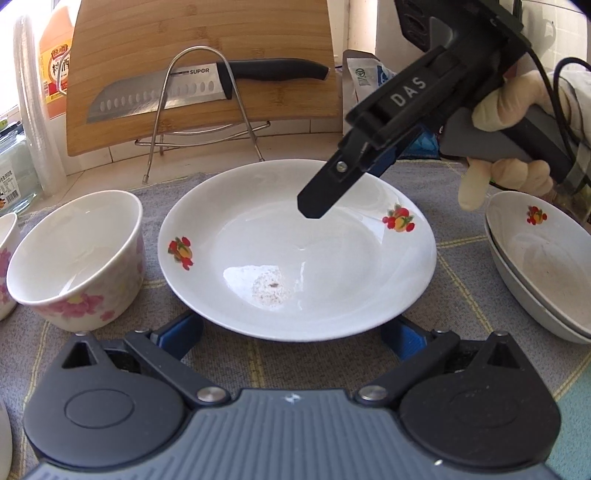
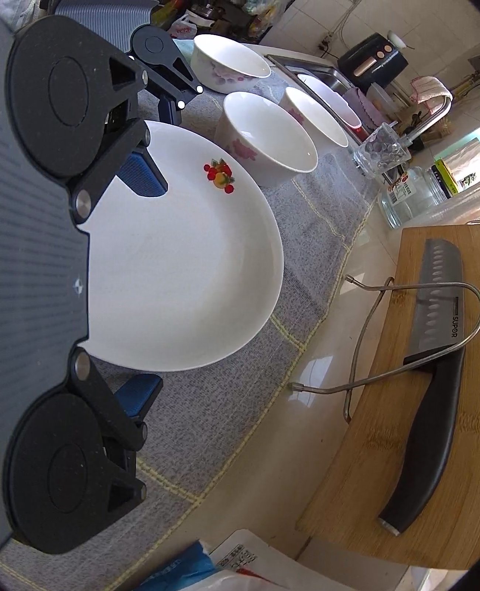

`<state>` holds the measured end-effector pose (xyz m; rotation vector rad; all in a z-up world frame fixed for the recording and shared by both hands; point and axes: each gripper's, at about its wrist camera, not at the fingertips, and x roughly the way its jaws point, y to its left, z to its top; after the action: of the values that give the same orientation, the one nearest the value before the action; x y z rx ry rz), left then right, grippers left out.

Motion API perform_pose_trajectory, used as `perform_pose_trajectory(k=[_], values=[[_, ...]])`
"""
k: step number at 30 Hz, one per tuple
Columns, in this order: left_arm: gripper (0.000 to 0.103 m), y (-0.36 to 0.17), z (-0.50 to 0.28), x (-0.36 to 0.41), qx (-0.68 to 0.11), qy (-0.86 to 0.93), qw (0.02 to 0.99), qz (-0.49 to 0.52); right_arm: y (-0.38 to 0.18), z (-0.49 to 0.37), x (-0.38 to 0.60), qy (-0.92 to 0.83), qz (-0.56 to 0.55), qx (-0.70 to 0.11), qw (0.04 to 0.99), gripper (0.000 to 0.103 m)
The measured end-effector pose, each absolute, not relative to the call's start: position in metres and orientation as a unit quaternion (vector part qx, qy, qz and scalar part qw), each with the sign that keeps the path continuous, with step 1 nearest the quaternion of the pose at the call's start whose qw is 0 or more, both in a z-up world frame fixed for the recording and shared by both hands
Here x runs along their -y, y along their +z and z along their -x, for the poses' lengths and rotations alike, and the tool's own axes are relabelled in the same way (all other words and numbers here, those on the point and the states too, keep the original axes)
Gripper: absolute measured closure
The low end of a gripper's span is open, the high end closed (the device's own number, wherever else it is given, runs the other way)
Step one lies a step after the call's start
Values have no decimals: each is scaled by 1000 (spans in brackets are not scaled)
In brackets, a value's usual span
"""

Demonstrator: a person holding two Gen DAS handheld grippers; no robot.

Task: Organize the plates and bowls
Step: 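Move the right tool to the white plate beside the bowls and grip its rim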

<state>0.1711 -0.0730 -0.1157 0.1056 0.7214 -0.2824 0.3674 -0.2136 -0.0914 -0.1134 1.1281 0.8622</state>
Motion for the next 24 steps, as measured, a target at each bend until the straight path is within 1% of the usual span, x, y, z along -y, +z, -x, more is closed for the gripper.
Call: perform_pose_trajectory(k=[6,15,24], values=[[0,-115,-169,73,-351,-134,925,-51,-96,-384,199,429,52,-519,738,4],[0,-115,-170,72,-348,-146,924,-57,-97,-400,193,456,38,-521,721,5],[0,-116,-169,72,-340,-155,925,-69,-97,-399,195,459,36,-525,716,5]])
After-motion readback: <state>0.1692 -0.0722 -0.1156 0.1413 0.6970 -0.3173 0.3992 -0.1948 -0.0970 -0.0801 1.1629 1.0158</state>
